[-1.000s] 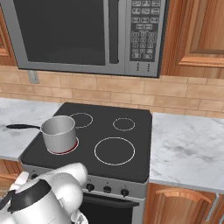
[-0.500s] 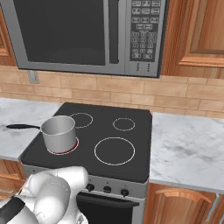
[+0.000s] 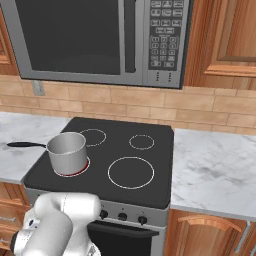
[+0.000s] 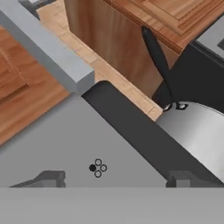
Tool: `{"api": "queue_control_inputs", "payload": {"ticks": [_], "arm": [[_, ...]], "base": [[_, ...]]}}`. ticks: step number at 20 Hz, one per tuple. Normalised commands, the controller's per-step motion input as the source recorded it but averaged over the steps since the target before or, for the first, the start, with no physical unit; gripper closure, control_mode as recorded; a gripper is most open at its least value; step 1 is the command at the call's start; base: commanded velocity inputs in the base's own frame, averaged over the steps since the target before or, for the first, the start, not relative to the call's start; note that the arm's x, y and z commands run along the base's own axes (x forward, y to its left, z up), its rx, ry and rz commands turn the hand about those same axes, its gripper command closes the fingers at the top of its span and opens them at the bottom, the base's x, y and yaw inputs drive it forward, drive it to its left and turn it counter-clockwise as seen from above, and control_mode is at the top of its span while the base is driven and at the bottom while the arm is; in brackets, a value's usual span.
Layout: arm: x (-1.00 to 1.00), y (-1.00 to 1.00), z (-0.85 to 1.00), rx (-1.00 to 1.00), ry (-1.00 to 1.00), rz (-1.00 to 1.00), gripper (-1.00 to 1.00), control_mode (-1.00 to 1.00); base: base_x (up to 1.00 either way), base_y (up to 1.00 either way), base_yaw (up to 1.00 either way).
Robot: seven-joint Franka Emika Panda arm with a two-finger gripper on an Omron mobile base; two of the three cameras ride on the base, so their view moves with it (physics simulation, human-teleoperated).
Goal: Turn off the front left burner of the stove.
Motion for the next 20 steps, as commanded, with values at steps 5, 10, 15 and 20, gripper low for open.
{"api": "queue_control_inputs", "payload": {"ticks": [5, 10, 15, 20], "arm": [[0.23, 0.21, -0.17, 0.03, -0.09, 0.0, -1.0, -1.0], [-0.01, 0.02, -0.1, 0.0, 0.0, 0.01, -1.0, -1.0], [-0.05, 0.0, -0.05, 0.0, 0.03, 0.0, -1.0, -1.0], [-0.09, 0.0, -0.02, 0.0, 0.05, 0.0, -1.0, -1.0]], "base": [[0.0, 0.0, 0.0], [0.0, 0.0, 0.0], [0.0, 0.0, 0.0], [0.0, 0.0, 0.0]]}}
